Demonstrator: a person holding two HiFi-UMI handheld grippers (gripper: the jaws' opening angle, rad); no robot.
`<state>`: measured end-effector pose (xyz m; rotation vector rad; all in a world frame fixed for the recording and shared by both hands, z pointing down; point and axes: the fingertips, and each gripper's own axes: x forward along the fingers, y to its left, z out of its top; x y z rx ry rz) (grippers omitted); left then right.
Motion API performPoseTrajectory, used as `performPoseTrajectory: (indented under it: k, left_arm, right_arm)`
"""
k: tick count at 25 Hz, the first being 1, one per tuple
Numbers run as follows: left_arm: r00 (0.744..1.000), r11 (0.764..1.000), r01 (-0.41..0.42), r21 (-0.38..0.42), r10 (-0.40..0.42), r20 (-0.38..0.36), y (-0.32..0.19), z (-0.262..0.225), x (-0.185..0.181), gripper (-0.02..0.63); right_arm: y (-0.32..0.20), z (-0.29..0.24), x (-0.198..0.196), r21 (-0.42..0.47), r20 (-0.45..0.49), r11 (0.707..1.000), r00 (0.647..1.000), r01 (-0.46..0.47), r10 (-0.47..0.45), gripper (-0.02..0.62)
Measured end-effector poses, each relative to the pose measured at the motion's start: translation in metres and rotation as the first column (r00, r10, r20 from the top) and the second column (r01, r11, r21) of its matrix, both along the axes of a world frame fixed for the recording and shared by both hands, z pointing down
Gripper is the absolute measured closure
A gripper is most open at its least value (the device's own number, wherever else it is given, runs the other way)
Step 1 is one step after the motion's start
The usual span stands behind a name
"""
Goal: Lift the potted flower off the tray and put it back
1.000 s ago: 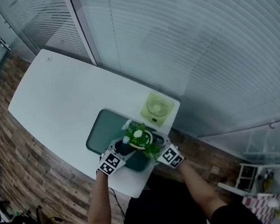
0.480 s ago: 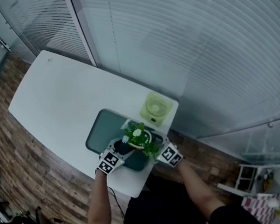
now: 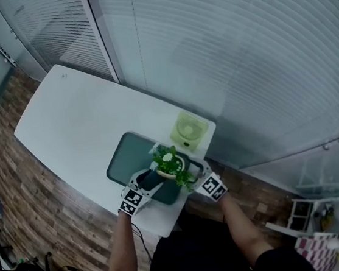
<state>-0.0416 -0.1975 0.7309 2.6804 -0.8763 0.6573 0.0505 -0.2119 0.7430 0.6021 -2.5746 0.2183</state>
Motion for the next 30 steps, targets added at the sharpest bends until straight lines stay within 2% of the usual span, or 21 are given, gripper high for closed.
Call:
performPoseTrajectory:
  k: [7, 10, 15, 22, 24, 30]
  left_arm:
    - [0.997, 0.995, 0.070, 0.069, -0.068, -0.044, 0.005, -0.032, -0.014, 0.337]
    - [0.994, 0.992, 0.094, 0.089, -0.089, -0.056, 0.012, -0.043, -0.019, 0.337]
    - [0.991, 0.988, 0.109, 0.113, -0.100, -0.084, 0.028, -0.060, -0.020, 0.339]
    - [0.978, 0.977, 0.158, 0.146, -0.134, -0.161, 0.050, -0.087, -0.024, 0.339]
    - [0.977, 0.974, 0.161, 0.157, -0.135, -0.163, 0.058, -0.093, -0.026, 0.339]
    - [0.971, 0.967, 0.185, 0.177, -0.153, -0.182, 0.080, -0.109, -0.032, 0.339]
  right_arm:
    - [0.006, -0.012, 0.023, 0.008, -0.005, 0.999, 0.999, -0.052, 0.052, 0.224]
    - [0.008, -0.021, 0.033, 0.017, 0.004, 0.994, 0.995, -0.104, 0.104, 0.223]
    - [0.013, -0.042, 0.045, 0.041, 0.029, 0.983, 0.984, -0.179, 0.178, 0.224]
    - [0.029, -0.062, 0.061, 0.069, 0.040, 0.963, 0.966, -0.259, 0.257, 0.224]
    - [0.034, -0.076, 0.060, 0.082, 0.079, 0.953, 0.955, -0.292, 0.286, 0.224]
    - [0.062, -0.100, 0.054, 0.133, 0.090, 0.950, 0.958, -0.283, 0.273, 0.224]
